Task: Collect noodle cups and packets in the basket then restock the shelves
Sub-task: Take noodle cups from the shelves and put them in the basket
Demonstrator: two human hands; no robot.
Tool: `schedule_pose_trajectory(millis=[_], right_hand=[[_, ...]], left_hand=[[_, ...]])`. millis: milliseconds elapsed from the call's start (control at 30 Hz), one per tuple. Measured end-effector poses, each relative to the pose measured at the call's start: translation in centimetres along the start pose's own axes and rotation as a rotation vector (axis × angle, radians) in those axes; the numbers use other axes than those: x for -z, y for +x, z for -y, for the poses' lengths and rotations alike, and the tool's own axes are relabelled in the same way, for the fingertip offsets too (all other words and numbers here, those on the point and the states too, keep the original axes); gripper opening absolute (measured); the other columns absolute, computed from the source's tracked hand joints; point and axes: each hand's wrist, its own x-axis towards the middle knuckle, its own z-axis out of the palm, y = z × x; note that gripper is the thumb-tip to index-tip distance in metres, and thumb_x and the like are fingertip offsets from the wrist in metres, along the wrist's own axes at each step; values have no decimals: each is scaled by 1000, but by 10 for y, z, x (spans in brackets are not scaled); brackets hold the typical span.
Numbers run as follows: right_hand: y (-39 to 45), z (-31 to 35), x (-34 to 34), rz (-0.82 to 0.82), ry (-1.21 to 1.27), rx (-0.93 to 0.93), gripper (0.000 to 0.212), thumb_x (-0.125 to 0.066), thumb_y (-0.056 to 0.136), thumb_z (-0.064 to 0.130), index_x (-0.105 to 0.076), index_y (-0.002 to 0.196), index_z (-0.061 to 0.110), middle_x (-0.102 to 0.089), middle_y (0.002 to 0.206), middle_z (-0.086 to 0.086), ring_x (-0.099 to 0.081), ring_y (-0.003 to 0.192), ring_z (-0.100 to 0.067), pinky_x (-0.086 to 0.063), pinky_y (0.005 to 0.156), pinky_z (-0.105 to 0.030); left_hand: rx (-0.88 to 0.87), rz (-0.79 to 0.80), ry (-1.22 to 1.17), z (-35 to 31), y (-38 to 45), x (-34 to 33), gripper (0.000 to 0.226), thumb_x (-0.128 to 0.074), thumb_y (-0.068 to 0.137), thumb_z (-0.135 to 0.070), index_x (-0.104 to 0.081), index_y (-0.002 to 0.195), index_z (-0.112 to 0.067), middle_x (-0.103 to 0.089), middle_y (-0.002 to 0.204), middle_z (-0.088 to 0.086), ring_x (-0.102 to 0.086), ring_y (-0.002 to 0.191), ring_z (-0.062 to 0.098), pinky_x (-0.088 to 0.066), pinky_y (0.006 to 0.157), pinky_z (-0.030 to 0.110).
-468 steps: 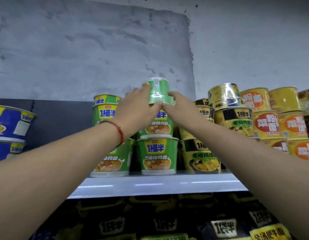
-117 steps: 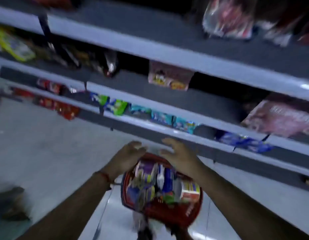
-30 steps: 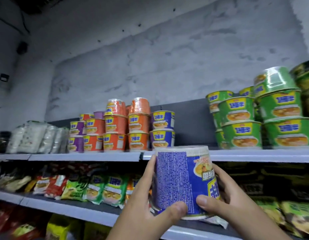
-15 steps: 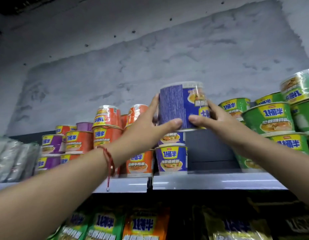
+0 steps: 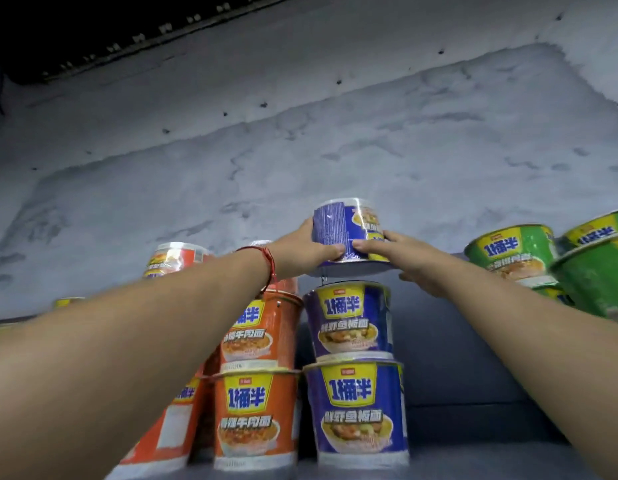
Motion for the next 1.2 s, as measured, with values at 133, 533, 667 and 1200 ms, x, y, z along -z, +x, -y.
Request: schedule_pose_trajectory(millis=[133, 533, 667, 1200], right_hand=[[9, -15, -12, 67, -98, -144, 57, -65, 77, 65, -57, 120, 30, -62, 115, 5, -57, 106, -15, -36, 99, -43], [-5, -23, -36, -23, -120, -217, 48, -60, 83, 65, -62, 114, 27, -69, 118, 3, -62, 109, -16, -41, 107, -47], [-22, -7, -33, -336, -334, -95, 70, -59, 91, 53, -43, 146, 15, -48, 148, -7, -50, 130, -25, -39, 99, -36], [-354, -25, -43, -396, -402, -124, 19, -68, 89, 19, -71, 107, 24, -72, 101, 13, -65, 93, 7, -48, 82, -11]], left_hand=[[40, 120, 78, 19, 8, -1, 25, -56, 99, -25, -50, 122, -18, -65, 102, -4, -62, 84, 6, -53, 69, 12], [-30, -22, 487, 45, -7, -8, 56, -44, 93, -61, -54, 129, -19, -65, 123, 6, -63, 103, 24, -52, 91, 38], [-136, -231, 344, 51, -45, 10, 57, -50, 93, -56, -43, 141, -27, -63, 123, 2, -60, 106, 22, -46, 83, 29], [-366, 217, -371, 26, -307, -158, 58, -44, 76, -69, -43, 132, -54, -48, 126, -36, -44, 117, -17, -36, 98, 10]])
